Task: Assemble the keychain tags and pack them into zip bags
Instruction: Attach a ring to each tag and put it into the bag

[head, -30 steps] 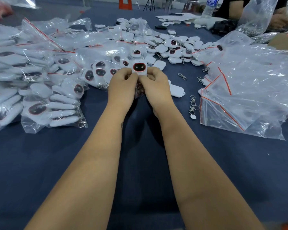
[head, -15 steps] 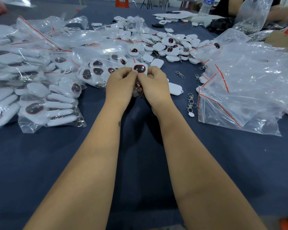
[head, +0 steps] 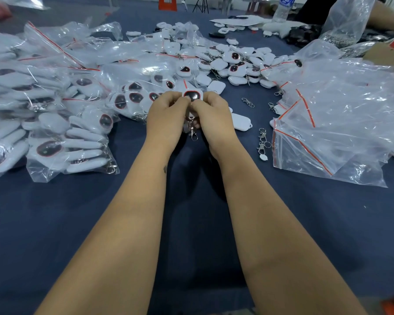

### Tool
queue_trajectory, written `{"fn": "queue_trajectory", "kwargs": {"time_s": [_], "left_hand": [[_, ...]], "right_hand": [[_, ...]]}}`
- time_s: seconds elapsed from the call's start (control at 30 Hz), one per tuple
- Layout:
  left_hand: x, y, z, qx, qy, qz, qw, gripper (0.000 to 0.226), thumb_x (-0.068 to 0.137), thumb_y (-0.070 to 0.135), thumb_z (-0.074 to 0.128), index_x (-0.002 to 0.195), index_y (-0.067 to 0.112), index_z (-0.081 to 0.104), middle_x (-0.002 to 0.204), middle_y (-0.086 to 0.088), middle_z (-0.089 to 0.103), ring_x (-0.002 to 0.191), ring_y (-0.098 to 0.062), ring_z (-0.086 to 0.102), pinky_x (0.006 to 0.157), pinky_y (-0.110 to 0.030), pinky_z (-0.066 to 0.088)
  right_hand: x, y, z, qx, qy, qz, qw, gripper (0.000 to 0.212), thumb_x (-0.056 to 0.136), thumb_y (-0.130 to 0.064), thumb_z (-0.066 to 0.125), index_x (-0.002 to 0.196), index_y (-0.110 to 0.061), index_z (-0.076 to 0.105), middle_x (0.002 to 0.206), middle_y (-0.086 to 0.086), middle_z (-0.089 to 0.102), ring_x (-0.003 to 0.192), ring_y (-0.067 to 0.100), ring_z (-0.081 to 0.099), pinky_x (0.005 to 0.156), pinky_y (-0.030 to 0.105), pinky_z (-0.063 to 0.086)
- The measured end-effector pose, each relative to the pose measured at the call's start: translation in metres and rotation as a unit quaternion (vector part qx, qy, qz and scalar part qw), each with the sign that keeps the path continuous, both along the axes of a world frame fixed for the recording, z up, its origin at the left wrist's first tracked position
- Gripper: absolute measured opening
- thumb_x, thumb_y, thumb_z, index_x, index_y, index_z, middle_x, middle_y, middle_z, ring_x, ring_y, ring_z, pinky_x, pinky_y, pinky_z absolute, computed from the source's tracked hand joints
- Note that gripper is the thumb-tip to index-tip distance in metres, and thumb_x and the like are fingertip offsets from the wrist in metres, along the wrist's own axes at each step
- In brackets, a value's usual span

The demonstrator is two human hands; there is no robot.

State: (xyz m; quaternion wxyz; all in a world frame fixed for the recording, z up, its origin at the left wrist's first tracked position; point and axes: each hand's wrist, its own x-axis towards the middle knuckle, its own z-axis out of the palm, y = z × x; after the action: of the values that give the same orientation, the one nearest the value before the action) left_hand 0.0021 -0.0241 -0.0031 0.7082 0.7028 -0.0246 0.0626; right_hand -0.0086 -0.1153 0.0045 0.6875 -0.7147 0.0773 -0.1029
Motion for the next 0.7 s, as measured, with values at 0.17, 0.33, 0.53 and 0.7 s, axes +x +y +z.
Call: {"fn": "queue_trajectory", "kwargs": {"time_s": [0.17, 0.33, 0.53, 0.7], "left_hand": [[0.0002, -0.0001, 0.0005, -0.006, 0.005, -0.004, 1.0, 0.008, 0.087, 0.017, 0.058, 0.078, 0.017, 0.058, 0.06, 0.004, 0.052, 0.054, -0.018, 0.046, 0.061, -0.035, 0.044], [0.001, -0.0007, -0.0007, 0.014, -0.006, 0.0, 1.0, 0.007, 0.087, 0.018, 0.058, 0.083, 0.016, 0.063, 0.07, 0.0, 0.054, 0.065, -0.02, 0.048, 0.067, -0.037, 0.045], [0.0028, -0.0003, -0.0016, 0.027, -0.007, -0.003, 1.0, 0.014, 0.09, 0.019, 0.056, 0.089, 0.012, 0.068, 0.073, -0.003, 0.058, 0.067, -0.021, 0.05, 0.071, -0.041, 0.048], [0.0012, -0.0004, -0.0001, 0.029, 0.001, -0.006, 1.0, 0.027, 0.077, 0.028, 0.054, 0.088, 0.007, 0.066, 0.069, -0.002, 0.054, 0.067, -0.023, 0.048, 0.071, -0.042, 0.046]], "right_hand": [[0.0013, 0.0001, 0.0004, 0.016, 0.003, -0.012, 1.0, 0.012, 0.091, -0.015, 0.055, 0.082, -0.013, 0.048, 0.082, 0.012, 0.051, 0.074, 0.022, 0.049, 0.069, 0.038, 0.044], [0.0019, -0.0021, 0.0, 0.009, -0.003, -0.009, 1.0, 0.007, 0.095, -0.015, 0.056, 0.098, -0.015, 0.062, 0.108, 0.018, 0.068, 0.1, 0.035, 0.065, 0.089, 0.052, 0.054], [-0.0008, -0.0018, -0.0008, -0.01, -0.014, -0.016, 1.0, 0.006, 0.097, -0.013, 0.054, 0.101, -0.014, 0.059, 0.104, 0.025, 0.067, 0.102, 0.042, 0.063, 0.089, 0.057, 0.051], [-0.002, -0.0025, 0.0002, -0.018, -0.012, -0.009, 1.0, 0.009, 0.098, -0.011, 0.053, 0.105, -0.01, 0.059, 0.105, 0.024, 0.068, 0.094, 0.031, 0.065, 0.093, 0.052, 0.052]]}}
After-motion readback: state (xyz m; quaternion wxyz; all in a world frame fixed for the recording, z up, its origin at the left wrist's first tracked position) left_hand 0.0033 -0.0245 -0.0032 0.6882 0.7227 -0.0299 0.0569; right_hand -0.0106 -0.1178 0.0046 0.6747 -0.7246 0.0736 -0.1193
